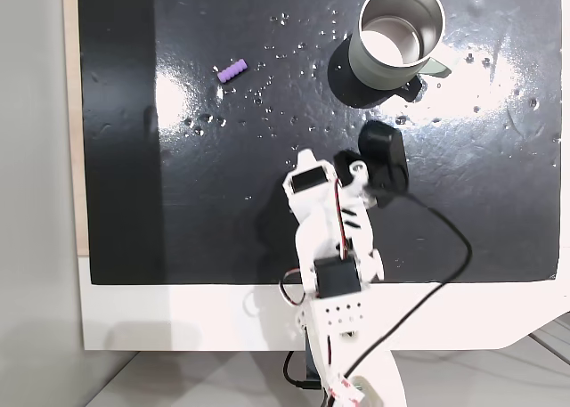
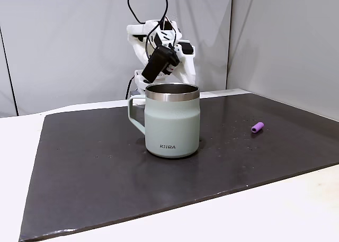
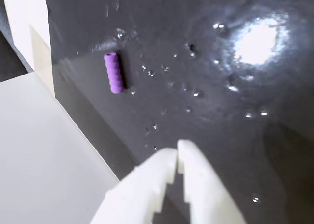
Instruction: Grasp a pengrip and put it in the cup.
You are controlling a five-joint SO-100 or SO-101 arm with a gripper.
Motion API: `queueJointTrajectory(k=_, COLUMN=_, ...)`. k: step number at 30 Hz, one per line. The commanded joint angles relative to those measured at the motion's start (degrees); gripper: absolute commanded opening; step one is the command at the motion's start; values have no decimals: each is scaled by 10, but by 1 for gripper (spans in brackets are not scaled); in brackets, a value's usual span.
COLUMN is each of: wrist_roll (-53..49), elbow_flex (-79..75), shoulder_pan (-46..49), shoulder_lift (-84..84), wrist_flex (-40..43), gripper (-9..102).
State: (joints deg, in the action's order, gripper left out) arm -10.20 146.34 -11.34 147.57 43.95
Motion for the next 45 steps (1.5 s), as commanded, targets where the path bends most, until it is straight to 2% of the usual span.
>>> queueJointTrajectory(k=1, wrist_roll=6, elbow_flex=-112, shoulder_pan=-7, shoulder_lift=-122, wrist_flex=-28, gripper=0)
queueJointTrajectory(k=15, wrist_roll=11, elbow_flex=-377, shoulder_pan=-27, shoulder_lift=-408, wrist_flex=-29, gripper=0)
queueJointTrajectory(k=26, wrist_roll=47, elbow_flex=-613, shoulder_pan=-69, shoulder_lift=-570, wrist_flex=155, gripper=1)
queueJointTrajectory(k=29, wrist_roll=60, elbow_flex=-661, shoulder_pan=-62, shoulder_lift=-619, wrist_flex=169, gripper=2)
queueJointTrajectory(k=37, wrist_roll=78, elbow_flex=-788, shoulder_pan=-52, shoulder_lift=-730, wrist_flex=175, gripper=19)
queueJointTrajectory(k=45, wrist_roll=90, elbow_flex=-894, shoulder_pan=-79, shoulder_lift=-824, wrist_flex=175, gripper=22)
